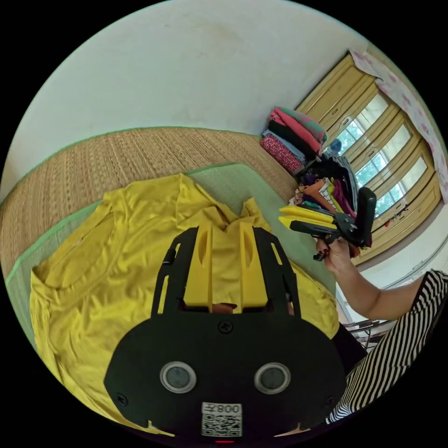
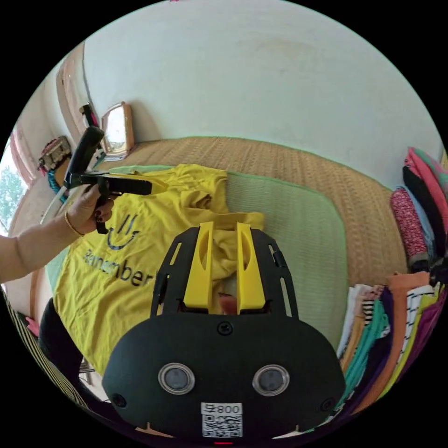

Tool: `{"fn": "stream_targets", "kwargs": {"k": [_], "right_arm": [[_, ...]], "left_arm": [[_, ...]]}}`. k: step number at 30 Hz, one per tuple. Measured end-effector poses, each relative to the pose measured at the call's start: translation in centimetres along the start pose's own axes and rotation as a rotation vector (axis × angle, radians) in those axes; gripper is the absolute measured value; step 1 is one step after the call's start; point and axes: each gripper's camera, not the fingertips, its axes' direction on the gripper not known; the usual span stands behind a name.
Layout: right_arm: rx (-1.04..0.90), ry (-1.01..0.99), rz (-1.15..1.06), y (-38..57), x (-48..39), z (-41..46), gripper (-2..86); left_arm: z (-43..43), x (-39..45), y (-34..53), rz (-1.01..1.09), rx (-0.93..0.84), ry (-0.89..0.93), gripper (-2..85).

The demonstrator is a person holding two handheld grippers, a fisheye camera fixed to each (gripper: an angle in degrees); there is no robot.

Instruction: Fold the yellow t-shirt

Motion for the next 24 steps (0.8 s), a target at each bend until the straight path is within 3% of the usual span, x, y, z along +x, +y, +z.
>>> {"fn": "stream_targets", "kwargs": {"k": [8, 14, 19, 24], "right_arm": [[-0.180, -0.193, 0.173, -1.8, 8.7, 8.6, 5.3], [-0.065, -0.238, 0.221, 0.5, 10.8, 6.7, 0.7], [0.195, -0.182, 0.251, 3.9, 12.3, -2.2, 0.5], [0.235, -0.115, 0.289, 6.7, 14.3, -4.7, 0.4]], "left_arm": [[6.9, 0.8, -3.2, 0.066, -0.246, -0.178, 3.1], [3.8, 2.3, -2.7, 0.095, -0.078, -0.117, 1.0], [0.0, 4.7, -5.1, 0.149, 0.148, -0.046, 0.7], [1.6, 7.4, -10.2, 0.217, 0.187, -0.014, 1.0]]}}
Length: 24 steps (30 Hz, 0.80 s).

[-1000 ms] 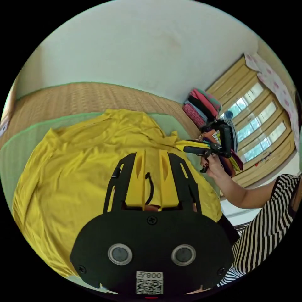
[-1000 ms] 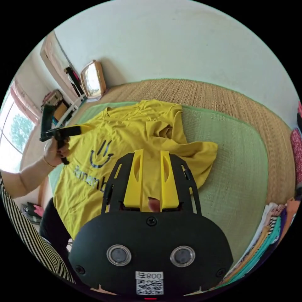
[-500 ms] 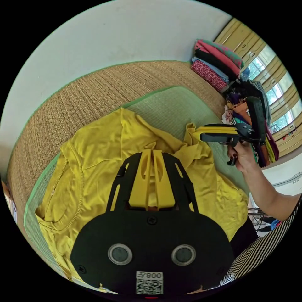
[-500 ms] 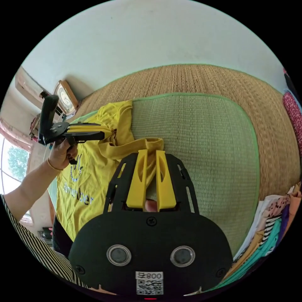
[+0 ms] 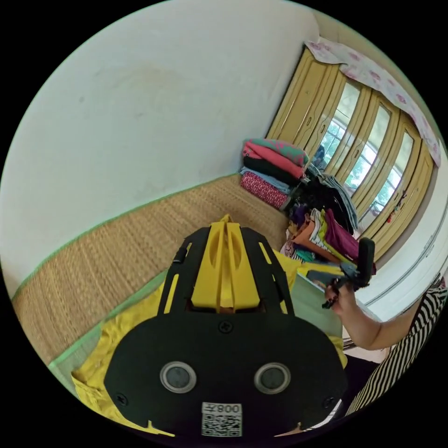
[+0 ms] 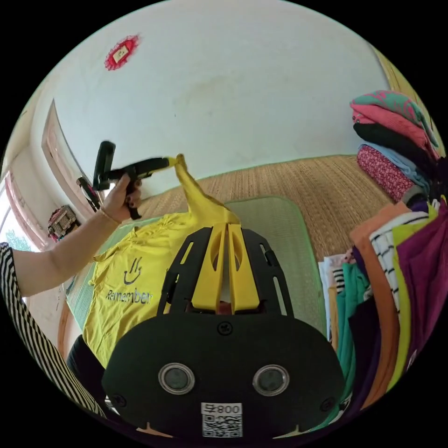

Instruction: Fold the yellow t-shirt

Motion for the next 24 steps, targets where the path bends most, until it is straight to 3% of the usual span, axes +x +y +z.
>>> {"fn": "stream_targets", "kwargs": {"k": [7, 11, 15, 17, 20, 24], "right_arm": [[-0.240, -0.002, 0.155, 2.3, 6.0, 6.8, 0.7], [-0.253, 0.004, 0.183, 2.8, 7.4, 7.2, 0.8], [-0.224, 0.067, 0.212, 2.6, 8.2, 6.0, 0.6], [-0.199, 0.071, 0.211, 2.3, 8.2, 5.1, 0.5], [-0.179, 0.023, 0.148, 1.1, 6.8, 4.6, 0.6], [-0.200, -0.103, -0.019, -2.2, 1.0, 7.1, 1.4]], "left_arm": [[9.3, 0.2, -1.2, 0.006, -0.306, -0.079, 3.9], [7.2, -1.6, 0.3, -0.042, -0.268, -0.017, 5.9], [0.8, -4.8, 4.0, -0.183, -0.155, 0.146, 6.0], [-3.3, -5.9, 7.3, -0.231, -0.106, 0.144, 5.9], [-11.2, -7.5, 14.7, -0.361, -0.093, 0.011, 5.9], [-22.5, -9.3, 25.4, -0.608, -0.163, -0.341, 6.0]]}}
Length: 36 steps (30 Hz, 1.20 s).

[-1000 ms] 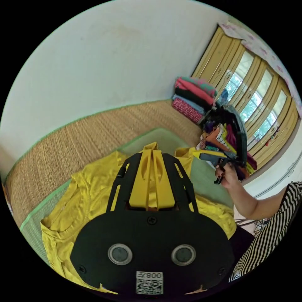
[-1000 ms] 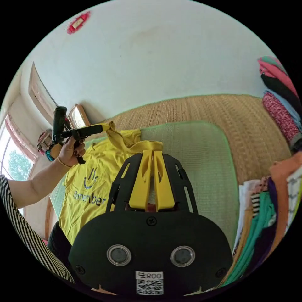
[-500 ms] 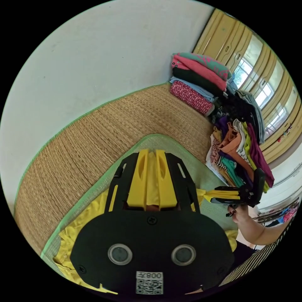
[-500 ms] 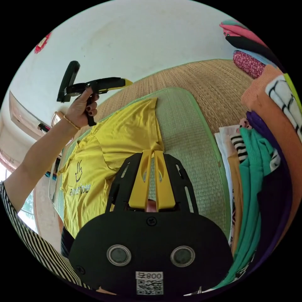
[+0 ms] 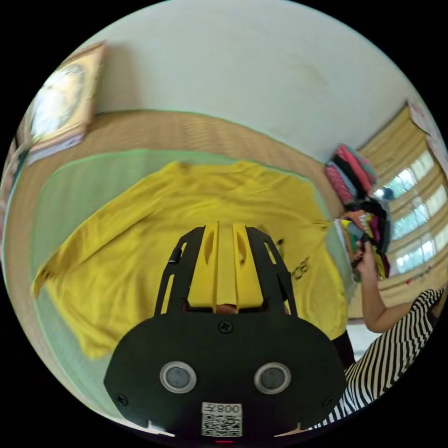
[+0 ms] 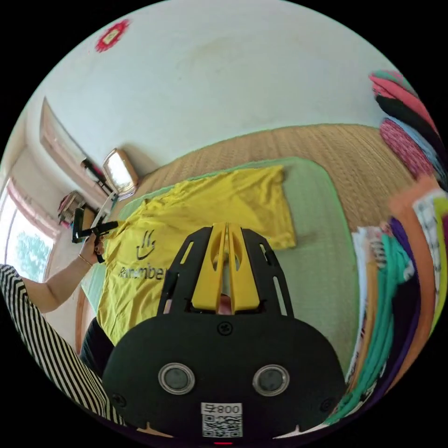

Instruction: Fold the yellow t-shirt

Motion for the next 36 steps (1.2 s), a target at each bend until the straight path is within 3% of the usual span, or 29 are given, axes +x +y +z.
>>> {"fn": "stream_targets", "kwargs": {"k": [6, 12, 19, 22, 30, 36], "right_arm": [[-0.167, -0.251, -0.344, -7.0, -15.8, 11.1, 5.1], [-0.331, -0.400, -0.698, -10.7, -36.4, 22.4, 6.3], [-0.531, -0.365, -0.995, -8.6, -53.2, 34.8, 5.3], [-0.566, -0.274, -0.982, -9.6, -55.3, 39.3, 3.1], [-0.591, -0.276, -0.831, -15.5, -57.9, 44.7, 0.9], [-0.456, -0.291, -0.818, -16.5, -54.8, 37.7, 0.3]], "left_arm": [[-7.3, -8.8, 8.7, -0.274, 0.042, -0.155, 6.7], [-8.3, -11.9, 11.1, -0.291, 0.014, -0.131, 5.3], [-10.1, -13.1, 11.5, -0.232, 0.019, -0.117, 1.4], [-11.2, -14.0, 11.9, -0.226, 0.016, -0.063, 1.0], [-13.9, -15.9, 12.8, -0.240, 0.039, 0.019, 0.6], [-16.6, -16.3, 12.8, -0.201, 0.043, 0.064, 0.4]]}}
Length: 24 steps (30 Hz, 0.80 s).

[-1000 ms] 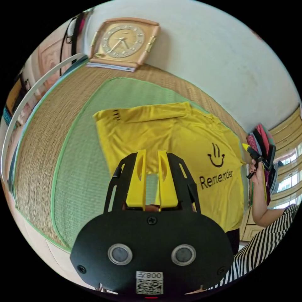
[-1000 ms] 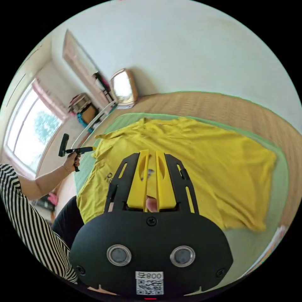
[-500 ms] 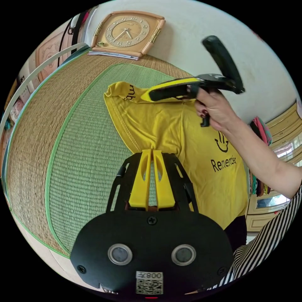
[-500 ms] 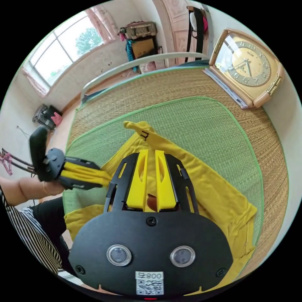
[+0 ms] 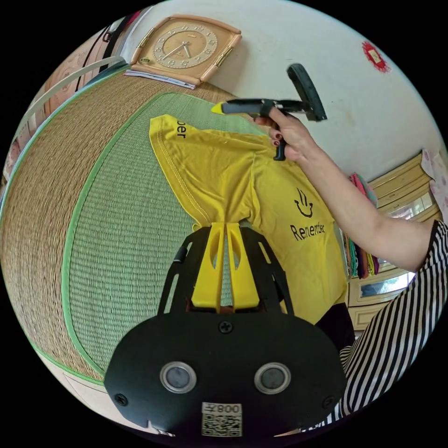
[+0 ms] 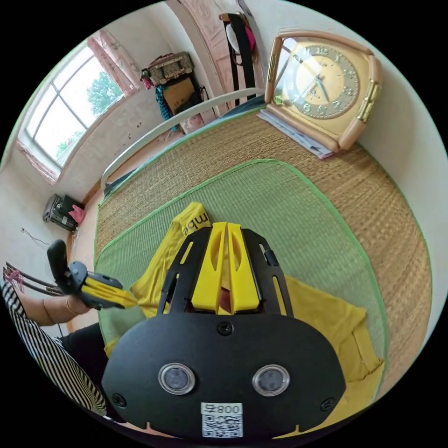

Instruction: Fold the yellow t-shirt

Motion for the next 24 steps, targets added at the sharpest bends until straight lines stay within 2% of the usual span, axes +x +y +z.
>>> {"fn": "stream_targets", "kwargs": {"k": [6, 9, 14, 18, 24], "right_arm": [[-0.128, 0.094, 0.053, 3.5, 1.1, 2.4, 0.1], [-0.064, 0.137, 0.100, 0.7, 1.9, 2.5, 0.1], [-0.055, 0.082, 0.150, -2.4, 3.3, 1.6, 0.0], [0.041, 0.157, 0.148, 2.2, 2.2, -4.0, -0.2], [0.082, 0.314, 0.364, 13.2, 6.6, -12.5, -0.3]], "left_arm": [[-0.9, 0.2, -1.4, 0.019, 0.000, 0.006, 0.3], [-1.7, 0.5, -2.5, 0.029, 0.026, -0.023, 0.4], [-2.5, 1.1, -5.5, 0.073, 0.073, -0.037, 0.4], [-1.6, 2.3, -9.3, 0.147, 0.080, 0.001, 0.4], [3.1, 6.8, -16.3, 0.284, 0.019, 0.043, 0.3]]}}
